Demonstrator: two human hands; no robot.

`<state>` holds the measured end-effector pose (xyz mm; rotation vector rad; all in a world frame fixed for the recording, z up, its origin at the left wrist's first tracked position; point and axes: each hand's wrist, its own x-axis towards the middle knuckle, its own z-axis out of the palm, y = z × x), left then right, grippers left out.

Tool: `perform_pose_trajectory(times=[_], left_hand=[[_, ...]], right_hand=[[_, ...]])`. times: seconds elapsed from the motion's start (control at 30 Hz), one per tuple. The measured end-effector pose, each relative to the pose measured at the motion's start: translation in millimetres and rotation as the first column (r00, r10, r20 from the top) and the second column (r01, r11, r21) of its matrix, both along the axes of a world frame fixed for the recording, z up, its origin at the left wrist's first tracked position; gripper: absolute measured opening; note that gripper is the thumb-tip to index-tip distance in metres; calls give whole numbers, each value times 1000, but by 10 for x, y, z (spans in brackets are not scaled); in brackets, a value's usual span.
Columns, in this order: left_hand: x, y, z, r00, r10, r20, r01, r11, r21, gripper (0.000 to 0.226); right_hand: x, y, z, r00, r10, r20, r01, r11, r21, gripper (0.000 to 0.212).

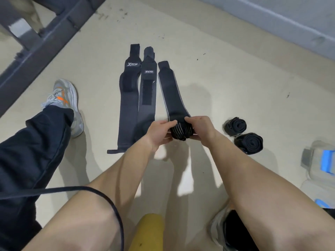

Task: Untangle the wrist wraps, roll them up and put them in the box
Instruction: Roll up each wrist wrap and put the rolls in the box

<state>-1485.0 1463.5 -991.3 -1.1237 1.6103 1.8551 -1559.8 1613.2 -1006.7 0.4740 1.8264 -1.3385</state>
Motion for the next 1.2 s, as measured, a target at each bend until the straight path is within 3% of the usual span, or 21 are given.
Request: perform_pose_trajectory(times=[0.13, 0.2, 0.3, 0.4, 0.5, 0.6, 0.67, 0.73, 0.8, 0.87, 0.9, 0.97, 1.03, 1.1, 1.2], left_hand=[[-49, 89, 507, 998, -25, -65, 24, 1000, -10, 11], [-67, 144, 773, 995, -44, -94, 43, 999, -13, 17], [-97, 241, 1204, 990, -30, -140, 20, 997, -74, 13], [-133, 321, 1637, 976, -9, -216, -19, 992, -123, 16], [-160, 346, 2115, 943, -118, -312, 91, 991, -101, 12], [-123, 313, 2632, 936, -83, -343, 120, 989, 87, 23], [-77, 251, 2909, 936, -38, -349, 150, 942, 300, 34], [-13, 202, 3111, 921, -45, -386, 209, 895, 393, 38], [58, 207, 3243, 890, -94, -446, 266, 901, 342, 34], [132, 241, 3287, 860, -197, -472, 315, 931, 185, 21], [154, 238, 3270, 835, -279, -475, 339, 940, 45, 13], [178, 203, 3179, 758, -444, -478, 343, 894, -287, 31], [178, 176, 3055, 717, -474, -512, 255, 861, -440, 44], [174, 158, 2924, 705, -371, -605, 158, 913, -375, 38], [96, 154, 2802, 784, -123, -608, 34, 987, -156, 14]], right_hand=[[-39, 143, 489, 996, -15, -86, 12, 999, -37, 27], [-45, 221, 819, 990, -18, -138, 10, 998, -54, 25], [-35, 339, 1291, 966, 82, -247, -91, 996, -26, 9], [3, 473, 1774, 951, 111, -289, -128, 991, -40, 14], [71, 650, 2332, 949, 48, -313, -96, 985, -142, 23], [148, 878, 2831, 952, 25, -305, -119, 948, -294, 42], [205, 1022, 3069, 916, 113, -384, -243, 919, -311, 47], [284, 1089, 3225, 855, 170, -490, -337, 901, -275, 43], [365, 1068, 3306, 803, 133, -581, -323, 917, -236, 28], [406, 995, 3298, 748, 74, -660, -275, 939, -206, 8], [407, 952, 3262, 721, 55, -691, -259, 946, -195, 16], [398, 869, 3176, 696, 44, -717, -264, 944, -197, 31], [386, 777, 3112, 689, 47, -724, -281, 937, -207, 32], [361, 702, 3047, 684, 85, -725, -315, 930, -188, 29], [299, 613, 2961, 695, 121, -709, -346, 920, -182, 22]])
